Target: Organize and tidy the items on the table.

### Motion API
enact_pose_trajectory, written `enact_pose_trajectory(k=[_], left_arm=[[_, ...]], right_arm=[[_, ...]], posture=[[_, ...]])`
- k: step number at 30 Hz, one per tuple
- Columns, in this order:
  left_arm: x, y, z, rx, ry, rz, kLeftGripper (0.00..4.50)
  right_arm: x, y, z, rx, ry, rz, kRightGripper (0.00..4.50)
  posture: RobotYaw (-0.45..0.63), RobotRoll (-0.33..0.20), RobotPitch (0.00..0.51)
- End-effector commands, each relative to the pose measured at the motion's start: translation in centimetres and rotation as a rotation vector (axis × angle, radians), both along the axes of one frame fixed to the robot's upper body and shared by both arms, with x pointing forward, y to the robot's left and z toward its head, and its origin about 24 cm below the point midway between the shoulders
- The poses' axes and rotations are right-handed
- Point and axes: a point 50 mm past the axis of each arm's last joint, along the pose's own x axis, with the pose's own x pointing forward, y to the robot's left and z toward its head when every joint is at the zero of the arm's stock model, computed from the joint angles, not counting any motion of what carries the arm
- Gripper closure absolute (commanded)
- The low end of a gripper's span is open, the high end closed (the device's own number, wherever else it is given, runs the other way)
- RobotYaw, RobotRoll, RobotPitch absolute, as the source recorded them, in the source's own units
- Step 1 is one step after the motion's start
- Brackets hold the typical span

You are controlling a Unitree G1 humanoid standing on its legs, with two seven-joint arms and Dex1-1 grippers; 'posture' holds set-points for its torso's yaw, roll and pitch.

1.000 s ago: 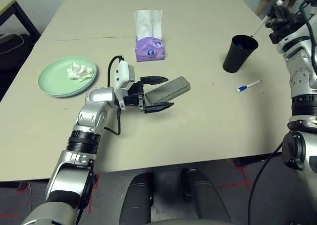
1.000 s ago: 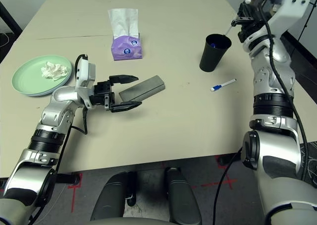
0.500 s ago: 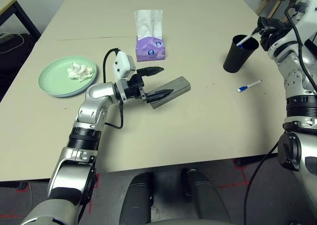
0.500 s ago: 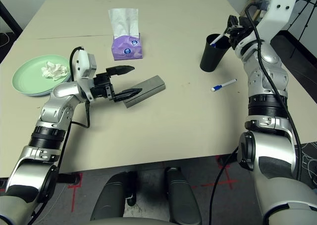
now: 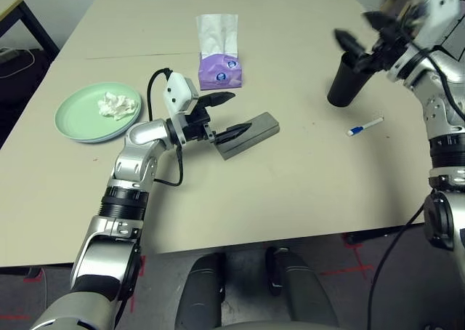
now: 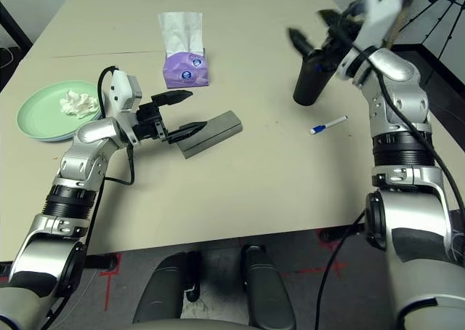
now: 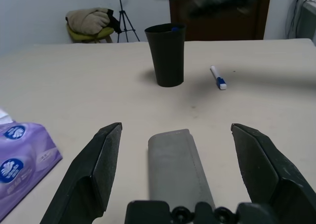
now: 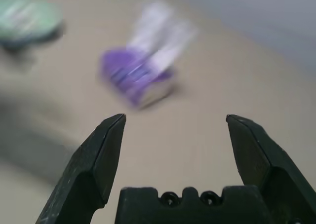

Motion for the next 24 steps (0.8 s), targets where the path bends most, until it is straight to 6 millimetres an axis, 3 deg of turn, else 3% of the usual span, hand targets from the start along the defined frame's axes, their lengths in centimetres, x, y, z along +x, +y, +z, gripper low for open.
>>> enact_pose_trajectory(k=[1, 6, 13, 24], left_arm=[[-0.1, -0.2, -0.3, -0.005, 0.013, -0.023, 0.00], [-0.2, -0.3, 0.0, -0.026, 0.014, -0.039, 0.00], [-0.8, -0.3, 0.0, -0.044, 0.021, -0.041, 0.00], [-1.1, -0.1, -0.3, -0.077, 0.034, -0.013, 0.00]], right_arm=[[-0.2, -0.7, -2.4, -0.334, 0.086, 0.103, 0.03], [0.7, -1.2, -2.9, -0.629, 0.117, 0.188, 0.03], [1.8, -2.7, -2.6, -0.996, 0.111, 0.181, 0.03], [2.0, -3.4, -3.0, -1.264, 0.093, 0.205, 0.03]], posture=[[0.03, 0.000, 0.173], [0.05, 0.000, 0.178], [0.08, 0.000, 0.185], [0.10, 0.000, 0.189]])
